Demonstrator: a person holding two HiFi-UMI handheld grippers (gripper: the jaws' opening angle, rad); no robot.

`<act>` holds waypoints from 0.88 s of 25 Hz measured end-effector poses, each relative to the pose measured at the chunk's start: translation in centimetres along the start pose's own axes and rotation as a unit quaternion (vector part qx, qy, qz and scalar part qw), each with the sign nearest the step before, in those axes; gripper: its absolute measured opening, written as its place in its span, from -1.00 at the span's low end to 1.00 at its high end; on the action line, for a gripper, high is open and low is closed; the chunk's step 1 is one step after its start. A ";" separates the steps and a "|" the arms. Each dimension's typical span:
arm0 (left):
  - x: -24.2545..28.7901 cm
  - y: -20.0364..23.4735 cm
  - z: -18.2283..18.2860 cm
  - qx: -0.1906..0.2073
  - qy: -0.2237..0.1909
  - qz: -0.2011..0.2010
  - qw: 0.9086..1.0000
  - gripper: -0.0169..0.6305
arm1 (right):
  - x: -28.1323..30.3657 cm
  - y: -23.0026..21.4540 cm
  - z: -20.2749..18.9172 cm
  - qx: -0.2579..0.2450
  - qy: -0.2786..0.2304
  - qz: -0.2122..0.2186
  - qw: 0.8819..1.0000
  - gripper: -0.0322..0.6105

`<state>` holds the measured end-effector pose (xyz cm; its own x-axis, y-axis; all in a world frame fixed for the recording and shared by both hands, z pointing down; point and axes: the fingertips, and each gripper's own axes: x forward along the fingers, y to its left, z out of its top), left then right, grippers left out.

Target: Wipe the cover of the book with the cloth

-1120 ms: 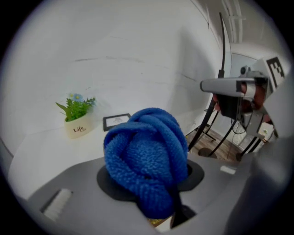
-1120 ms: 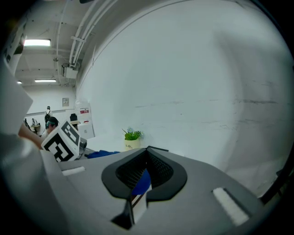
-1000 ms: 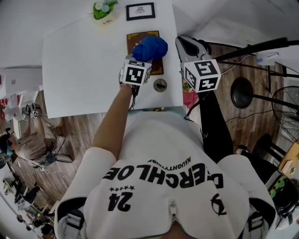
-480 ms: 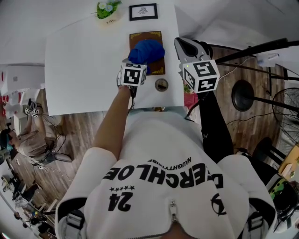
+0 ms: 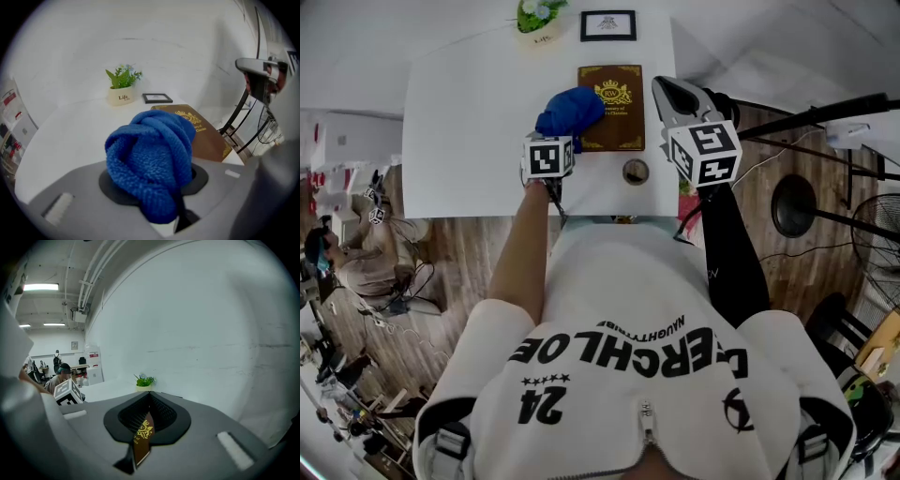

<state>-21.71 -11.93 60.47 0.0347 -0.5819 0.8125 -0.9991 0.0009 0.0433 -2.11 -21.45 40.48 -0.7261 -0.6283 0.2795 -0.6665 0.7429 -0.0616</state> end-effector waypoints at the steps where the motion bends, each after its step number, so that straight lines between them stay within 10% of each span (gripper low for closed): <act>1: -0.1 -0.1 0.0 -0.001 -0.005 -0.004 1.000 -0.24 | 0.0 0.1 0.0 0.000 0.000 0.001 1.000 -0.89; 12: -3.0 -8.3 6.4 0.044 -0.102 -0.105 0.988 -0.24 | -0.4 0.1 0.0 -0.001 0.001 -0.004 1.000 -0.89; 22: 0.4 -14.9 1.6 0.102 -0.038 -0.143 0.984 -0.25 | -1.3 -0.7 -0.6 0.002 0.005 -0.014 1.000 -0.89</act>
<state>-6.84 -13.48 59.22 0.3205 -0.5936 0.7382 -0.9334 -0.3308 0.1392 -0.58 -21.04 40.75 -0.7051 -0.6470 0.2902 -0.6875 0.7240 -0.0563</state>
